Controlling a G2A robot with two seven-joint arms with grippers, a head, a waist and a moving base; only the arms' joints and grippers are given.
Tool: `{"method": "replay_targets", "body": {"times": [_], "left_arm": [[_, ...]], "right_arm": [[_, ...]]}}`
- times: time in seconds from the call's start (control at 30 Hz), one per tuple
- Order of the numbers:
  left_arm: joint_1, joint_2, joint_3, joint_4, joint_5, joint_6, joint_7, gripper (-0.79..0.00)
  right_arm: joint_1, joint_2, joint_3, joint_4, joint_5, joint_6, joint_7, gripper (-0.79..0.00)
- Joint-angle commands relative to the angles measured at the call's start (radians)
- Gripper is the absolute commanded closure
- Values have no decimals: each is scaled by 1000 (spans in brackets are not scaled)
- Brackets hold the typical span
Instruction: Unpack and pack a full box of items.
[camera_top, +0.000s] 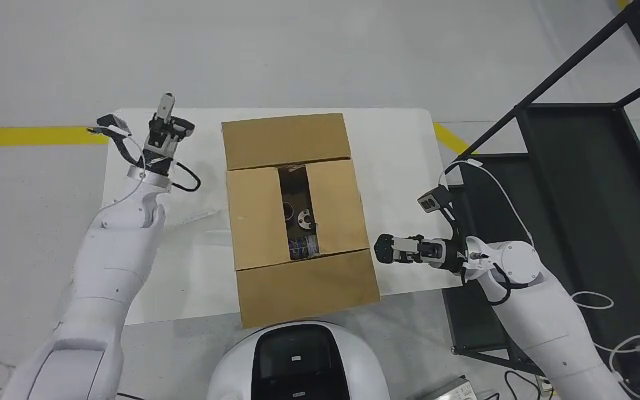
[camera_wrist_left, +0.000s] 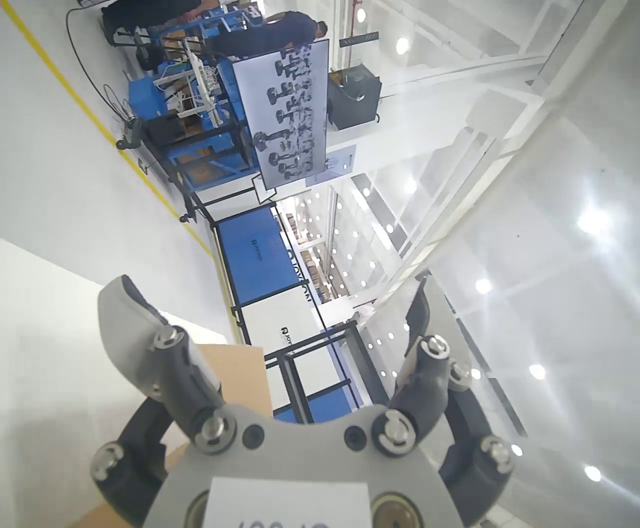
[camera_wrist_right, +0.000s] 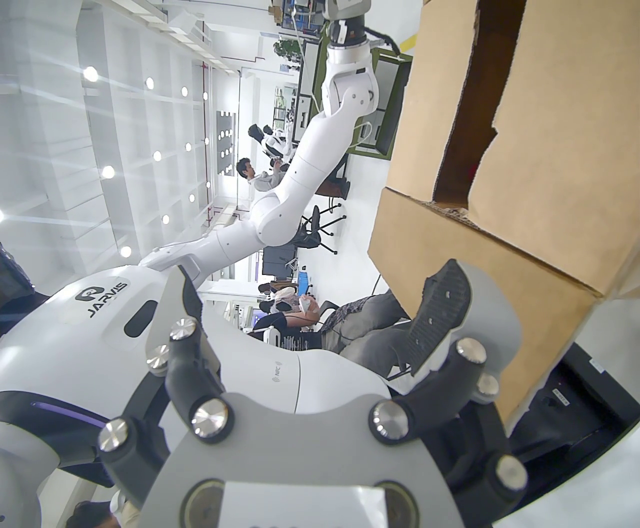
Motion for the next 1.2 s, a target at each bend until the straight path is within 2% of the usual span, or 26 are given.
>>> {"method": "replay_targets", "body": {"times": [0.0, 0.23, 0.37, 0.5, 0.7, 0.93, 1.17], "left_arm": [[61, 19, -50, -78, -7, 16, -32, -785], [252, 73, -237, -346, 13, 99, -55, -785], [319, 90, -315, -429, 58, 146, -40, -785], [379, 97, -361, -489, 81, 172, -13, -785], [453, 96, -372, -548, 80, 204, 17, -785], [459, 95, -371, -553, 76, 212, 21, -785], [459, 95, -371, -553, 76, 212, 21, -785]], "right_arm": [[0, 0, 0, 0, 0, 0, 0, -785], [0, 0, 0, 0, 0, 0, 0, -785], [0, 0, 0, 0, 0, 0, 0, -785], [0, 0, 0, 0, 0, 0, 0, -785], [0, 0, 0, 0, 0, 0, 0, -785], [3, -1, -1, -7, -8, 7, -14, -785], [99, -13, -88, -78, -151, 157, -124, -785]]}}
